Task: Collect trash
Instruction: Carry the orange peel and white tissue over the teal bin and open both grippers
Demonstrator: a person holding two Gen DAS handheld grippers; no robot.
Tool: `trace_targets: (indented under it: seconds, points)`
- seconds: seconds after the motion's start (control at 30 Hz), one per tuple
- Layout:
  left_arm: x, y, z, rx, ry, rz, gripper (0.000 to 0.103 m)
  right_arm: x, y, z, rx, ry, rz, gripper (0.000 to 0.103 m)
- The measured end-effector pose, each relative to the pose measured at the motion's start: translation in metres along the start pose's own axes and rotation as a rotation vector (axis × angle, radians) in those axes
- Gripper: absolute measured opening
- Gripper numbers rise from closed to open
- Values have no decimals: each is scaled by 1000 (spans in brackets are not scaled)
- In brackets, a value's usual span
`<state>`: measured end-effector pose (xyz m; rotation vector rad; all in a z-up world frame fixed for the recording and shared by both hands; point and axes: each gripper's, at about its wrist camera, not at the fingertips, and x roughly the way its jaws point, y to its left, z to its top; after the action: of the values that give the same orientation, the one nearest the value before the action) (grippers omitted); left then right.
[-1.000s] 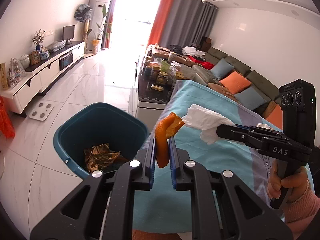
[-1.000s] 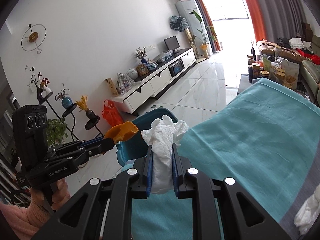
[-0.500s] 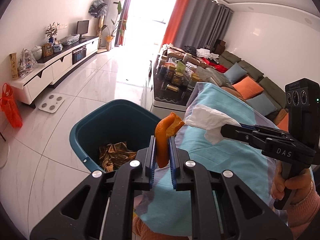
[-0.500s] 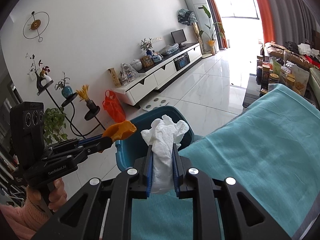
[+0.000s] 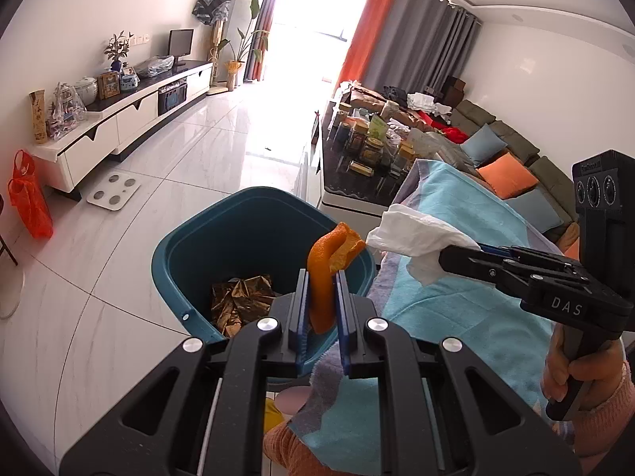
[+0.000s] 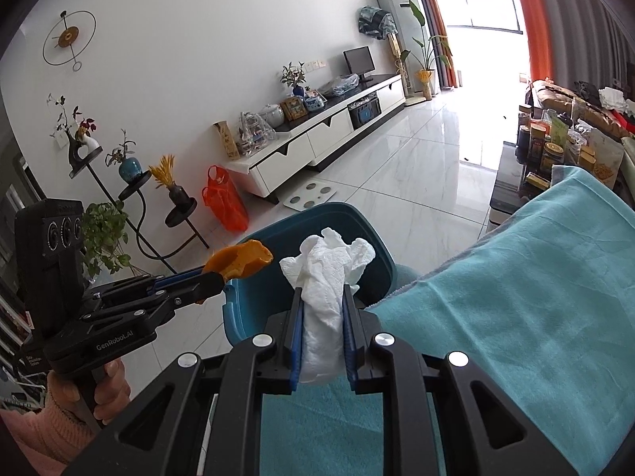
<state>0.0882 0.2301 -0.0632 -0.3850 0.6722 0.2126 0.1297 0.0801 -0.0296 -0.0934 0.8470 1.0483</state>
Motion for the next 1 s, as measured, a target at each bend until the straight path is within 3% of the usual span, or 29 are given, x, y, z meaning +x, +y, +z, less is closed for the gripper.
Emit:
trace_targets:
  seconds: [0.53, 1.0]
  points:
    - [23, 8, -2, -29, 20, 30, 13, 28, 6, 10, -18, 46, -13, 18]
    - [70, 22, 0, -80, 79, 56, 14, 70, -1, 21, 18, 133, -30, 22]
